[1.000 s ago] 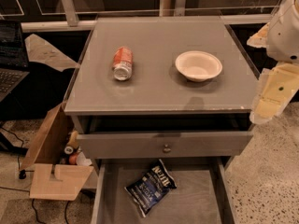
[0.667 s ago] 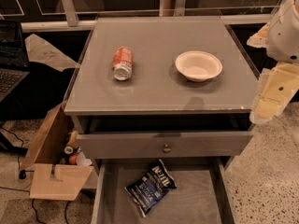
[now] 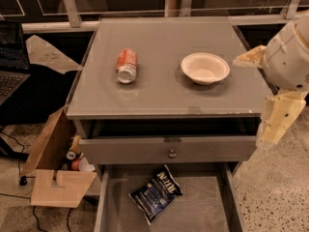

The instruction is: Pick blue chip bag from middle drawer and place on counter

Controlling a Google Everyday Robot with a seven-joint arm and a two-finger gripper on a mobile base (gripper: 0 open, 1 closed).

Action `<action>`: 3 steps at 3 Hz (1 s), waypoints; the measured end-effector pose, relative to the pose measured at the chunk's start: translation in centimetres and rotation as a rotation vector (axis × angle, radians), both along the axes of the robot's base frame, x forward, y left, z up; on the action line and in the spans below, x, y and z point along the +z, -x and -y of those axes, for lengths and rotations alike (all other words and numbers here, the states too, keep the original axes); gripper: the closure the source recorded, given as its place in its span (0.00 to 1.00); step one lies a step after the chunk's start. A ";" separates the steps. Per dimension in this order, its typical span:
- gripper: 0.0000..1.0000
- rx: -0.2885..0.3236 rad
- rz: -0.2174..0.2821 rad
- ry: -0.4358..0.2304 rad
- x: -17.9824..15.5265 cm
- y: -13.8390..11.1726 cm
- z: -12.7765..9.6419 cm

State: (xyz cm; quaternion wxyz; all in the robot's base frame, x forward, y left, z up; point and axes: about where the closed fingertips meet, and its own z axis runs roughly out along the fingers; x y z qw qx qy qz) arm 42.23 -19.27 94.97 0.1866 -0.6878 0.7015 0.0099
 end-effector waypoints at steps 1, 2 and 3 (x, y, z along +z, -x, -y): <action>0.00 0.147 -0.037 -0.043 -2.9 1.2 -1.0; 0.00 0.181 -0.027 -0.038 -3.0 1.3 -1.2; 0.00 0.177 -0.057 0.001 -5.0 2.0 -2.3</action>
Offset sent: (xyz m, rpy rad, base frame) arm -0.0112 0.0093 -0.0271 0.0404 0.0347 0.1392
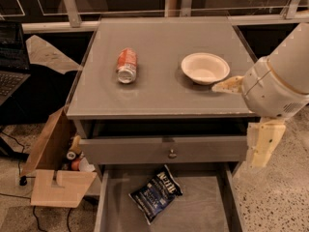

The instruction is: Pick blue chip bag from middle drawer and place on counter

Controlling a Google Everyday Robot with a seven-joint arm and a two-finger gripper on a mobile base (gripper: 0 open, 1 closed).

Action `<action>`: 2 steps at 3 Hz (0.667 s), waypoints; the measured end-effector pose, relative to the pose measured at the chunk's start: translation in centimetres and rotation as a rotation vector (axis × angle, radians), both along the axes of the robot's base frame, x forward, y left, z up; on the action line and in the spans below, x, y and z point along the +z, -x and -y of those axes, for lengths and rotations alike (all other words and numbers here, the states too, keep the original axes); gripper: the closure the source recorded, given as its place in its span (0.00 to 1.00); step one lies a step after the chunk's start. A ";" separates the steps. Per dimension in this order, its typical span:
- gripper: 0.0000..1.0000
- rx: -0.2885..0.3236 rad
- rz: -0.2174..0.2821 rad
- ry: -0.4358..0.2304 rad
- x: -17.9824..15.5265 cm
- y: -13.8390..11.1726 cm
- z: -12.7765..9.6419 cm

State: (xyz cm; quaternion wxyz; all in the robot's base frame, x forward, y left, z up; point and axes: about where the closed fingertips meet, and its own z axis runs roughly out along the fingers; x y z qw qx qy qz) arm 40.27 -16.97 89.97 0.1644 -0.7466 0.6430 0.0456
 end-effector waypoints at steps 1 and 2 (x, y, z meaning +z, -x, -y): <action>0.00 0.038 -0.025 -0.019 -4.6 1.5 -2.1; 0.00 0.003 -0.016 -0.041 -9.1 3.3 -3.5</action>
Offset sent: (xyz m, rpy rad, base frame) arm -0.0514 0.0494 -0.1507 0.0747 -0.0225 -0.0806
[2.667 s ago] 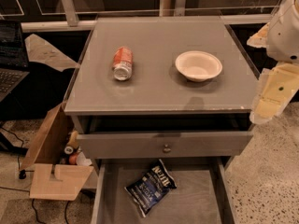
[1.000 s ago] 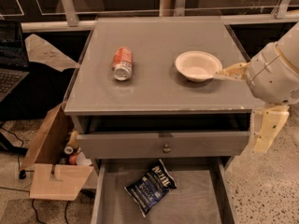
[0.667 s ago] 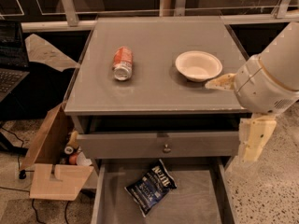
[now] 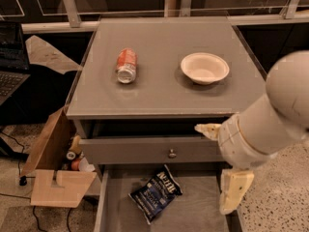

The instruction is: Pick blue chip bag from middle drawer and place on counter

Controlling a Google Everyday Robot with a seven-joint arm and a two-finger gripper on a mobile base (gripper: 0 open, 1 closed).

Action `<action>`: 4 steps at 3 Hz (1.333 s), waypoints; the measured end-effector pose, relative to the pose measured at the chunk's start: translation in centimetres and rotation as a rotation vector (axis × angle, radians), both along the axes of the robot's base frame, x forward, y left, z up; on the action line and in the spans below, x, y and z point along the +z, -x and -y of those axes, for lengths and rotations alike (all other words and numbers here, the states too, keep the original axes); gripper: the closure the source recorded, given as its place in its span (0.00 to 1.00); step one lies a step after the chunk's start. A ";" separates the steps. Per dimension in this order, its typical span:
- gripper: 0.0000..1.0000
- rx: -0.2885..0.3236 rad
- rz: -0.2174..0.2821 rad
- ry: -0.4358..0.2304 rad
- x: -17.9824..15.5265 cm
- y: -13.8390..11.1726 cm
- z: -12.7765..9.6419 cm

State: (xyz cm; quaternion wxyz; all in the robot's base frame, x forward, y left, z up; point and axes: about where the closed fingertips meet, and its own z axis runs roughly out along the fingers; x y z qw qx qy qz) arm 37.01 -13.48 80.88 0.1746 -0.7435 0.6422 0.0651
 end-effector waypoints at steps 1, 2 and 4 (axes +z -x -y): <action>0.00 -0.083 -0.013 -0.030 -3.8 1.3 -0.4; 0.00 -0.155 -0.041 -0.040 -6.0 1.7 0.1; 0.00 -0.143 -0.049 -0.027 -7.9 1.9 -1.1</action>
Offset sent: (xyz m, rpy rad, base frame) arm -0.0218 -0.0093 -0.0870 0.0537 0.0784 -0.2496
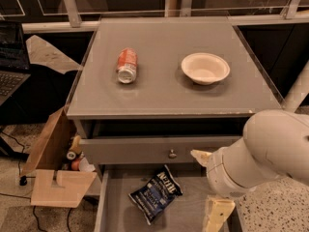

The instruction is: Pick blue chip bag from middle drawer and place on counter

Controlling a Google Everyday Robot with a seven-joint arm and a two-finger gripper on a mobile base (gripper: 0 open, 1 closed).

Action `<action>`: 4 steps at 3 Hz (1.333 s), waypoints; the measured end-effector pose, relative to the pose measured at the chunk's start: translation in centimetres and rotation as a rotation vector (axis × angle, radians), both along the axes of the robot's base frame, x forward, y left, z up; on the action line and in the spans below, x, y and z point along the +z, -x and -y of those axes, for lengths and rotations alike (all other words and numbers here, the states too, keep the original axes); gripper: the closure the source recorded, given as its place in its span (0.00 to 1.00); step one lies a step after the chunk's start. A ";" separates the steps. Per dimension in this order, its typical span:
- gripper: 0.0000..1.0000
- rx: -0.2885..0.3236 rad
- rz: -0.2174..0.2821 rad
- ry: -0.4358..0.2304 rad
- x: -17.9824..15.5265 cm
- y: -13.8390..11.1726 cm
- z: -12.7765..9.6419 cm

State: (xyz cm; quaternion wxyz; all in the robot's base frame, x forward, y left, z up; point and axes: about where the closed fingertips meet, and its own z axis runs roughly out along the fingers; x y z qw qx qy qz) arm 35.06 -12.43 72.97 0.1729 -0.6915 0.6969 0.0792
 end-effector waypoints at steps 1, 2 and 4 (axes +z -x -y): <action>0.00 0.031 -0.023 0.002 -4.8 0.1 -1.8; 0.00 0.023 -0.034 -0.024 -9.9 -1.2 -3.3; 0.00 -0.027 -0.082 -0.068 -17.1 -3.4 -4.8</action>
Offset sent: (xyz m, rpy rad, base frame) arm 0.0289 0.0520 -0.1645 0.0635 0.0560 0.0073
